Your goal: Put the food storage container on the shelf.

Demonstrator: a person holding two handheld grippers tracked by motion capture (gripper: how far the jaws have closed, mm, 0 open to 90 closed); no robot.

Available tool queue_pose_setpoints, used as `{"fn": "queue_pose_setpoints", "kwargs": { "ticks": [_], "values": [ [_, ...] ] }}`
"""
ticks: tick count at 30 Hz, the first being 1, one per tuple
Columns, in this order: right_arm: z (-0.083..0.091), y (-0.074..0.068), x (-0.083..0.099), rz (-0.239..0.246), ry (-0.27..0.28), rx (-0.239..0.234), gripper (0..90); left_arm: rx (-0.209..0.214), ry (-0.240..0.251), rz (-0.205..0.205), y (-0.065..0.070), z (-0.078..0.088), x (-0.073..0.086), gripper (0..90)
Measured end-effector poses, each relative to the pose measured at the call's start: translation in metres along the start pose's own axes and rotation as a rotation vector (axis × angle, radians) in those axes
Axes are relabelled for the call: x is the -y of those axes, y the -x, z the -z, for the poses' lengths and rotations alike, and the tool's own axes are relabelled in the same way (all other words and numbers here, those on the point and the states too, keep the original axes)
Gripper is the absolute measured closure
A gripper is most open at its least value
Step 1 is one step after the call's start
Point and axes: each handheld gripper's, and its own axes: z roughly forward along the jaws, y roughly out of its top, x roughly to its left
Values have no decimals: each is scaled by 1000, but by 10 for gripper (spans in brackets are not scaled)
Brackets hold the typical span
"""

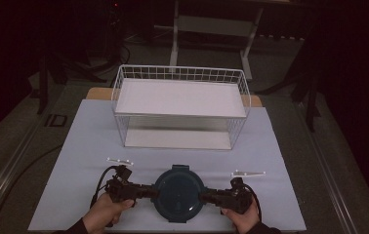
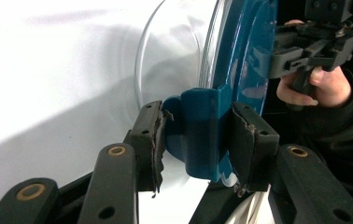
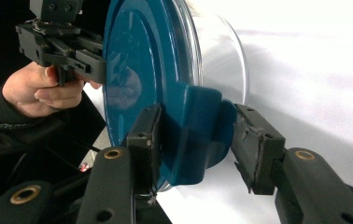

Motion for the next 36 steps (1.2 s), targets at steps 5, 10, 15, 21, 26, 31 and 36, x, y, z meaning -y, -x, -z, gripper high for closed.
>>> {"fn": "queue_pose_setpoints", "kwargs": {
  "ticks": [5, 10, 15, 21, 26, 31, 36],
  "values": [
    [0, -3, 0, -13, 6, 14, 548, -18, 4, -8, 5, 1, 2, 573],
    [3, -4, -2, -1, 27, 21, 550, -39, 24, -38, 11, 1, 2, 574],
    [6, -8, -9, 35, 58, 31, 550, -58, 77, -88, 16, 5, -6, 573],
    [10, -11, -22, 70, 90, 39, 550, -78, 113, -141, 21, 11, -18, 571],
    [11, -13, -35, 109, 120, 45, 550, -102, 147, -194, 25, 17, -30, 570],
    [13, -16, -50, 158, 142, 62, 548, -114, 182, -230, 26, 20, -42, 571],
    [12, -12, -64, 180, 168, 70, 548, -122, 221, -247, 22, 20, -54, 570]
  ]
}}
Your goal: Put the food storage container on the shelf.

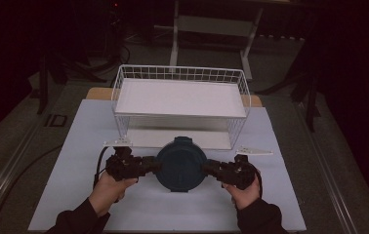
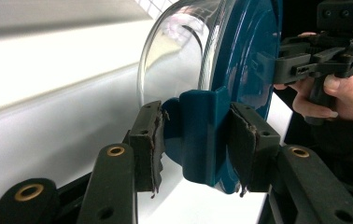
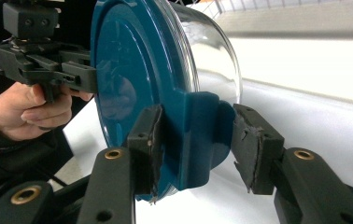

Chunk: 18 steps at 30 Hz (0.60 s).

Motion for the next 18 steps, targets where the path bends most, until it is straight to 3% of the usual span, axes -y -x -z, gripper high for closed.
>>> {"fn": "queue_pose_setpoints", "kwargs": {
  "ticks": [9, 18],
  "values": [
    [-14, 23, -12, 9, 16, 10, 548, -22, 10, -15, -21, -16, -11, 570],
    [-28, 51, -22, -6, 4, 28, 547, -26, 21, 13, -46, -38, -17, 569]
  ]
}}
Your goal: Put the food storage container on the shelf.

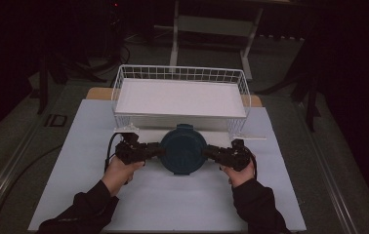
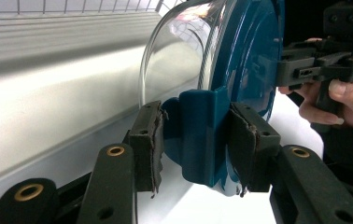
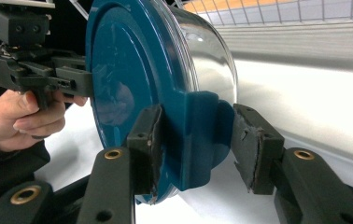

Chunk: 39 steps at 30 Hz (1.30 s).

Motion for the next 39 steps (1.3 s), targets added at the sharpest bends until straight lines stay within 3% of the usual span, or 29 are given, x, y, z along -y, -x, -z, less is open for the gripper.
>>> {"fn": "queue_pose_setpoints", "kwargs": {
  "ticks": [7, 22, 27, 30, 34, 36, 39],
  "values": [
    [-9, 19, -6, -12, 1, 14, 546, -6, 17, 7, -14, -14, -2, 567],
    [-27, 42, -11, -35, 2, 18, 545, -34, 26, 12, -33, -28, -7, 560],
    [-32, 46, -9, -54, 3, 15, 546, -25, 22, 46, -41, -31, -4, 559],
    [-33, 45, -11, -41, -4, 19, 545, -12, 28, 73, -44, -32, -2, 558],
    [-35, 46, -13, -57, -18, 13, 539, -4, 31, 76, -47, -32, -1, 553],
    [-36, 47, -14, -50, -13, 22, 530, -2, 34, 78, -48, -32, 0, 548],
    [-38, 47, -16, -39, -10, 46, 518, 24, 57, 115, -53, -35, 1, 535]
  ]
}}
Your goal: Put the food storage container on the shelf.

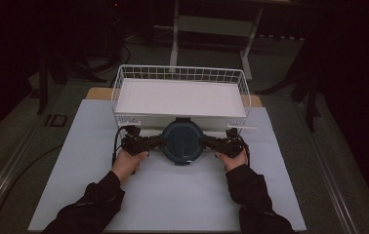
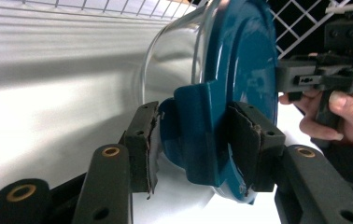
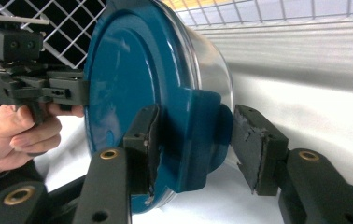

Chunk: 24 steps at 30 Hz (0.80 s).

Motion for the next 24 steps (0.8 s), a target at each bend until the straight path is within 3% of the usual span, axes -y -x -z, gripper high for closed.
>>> {"fn": "queue_pose_setpoints", "kwargs": {
  "ticks": [2, 4, 8, 9, 15, 16, 24],
  "values": [
    [0, 1, -1, -2, 1, 6, 513, -4, 8, -10, -3, -1, 1, 525],
    [-1, 0, -1, -1, 5, 21, 512, -38, 15, -53, 2, -1, 1, 500],
    [-3, 0, -2, -6, 25, 41, 529, -57, 29, -41, 3, -3, -3, 485],
    [-4, 0, -3, -6, 28, 46, 529, -77, 28, -65, 2, -3, -5, 473],
    [-6, -2, -6, -11, 38, 75, 524, -119, 67, -85, 2, -6, -7, 441],
    [-7, 0, -8, 16, 50, 85, 510, -124, 69, -104, 1, -6, -8, 440],
    [-9, -1, -10, 22, 52, 115, 501, -161, 72, -130, 3, -8, -11, 429]
  ]
}}
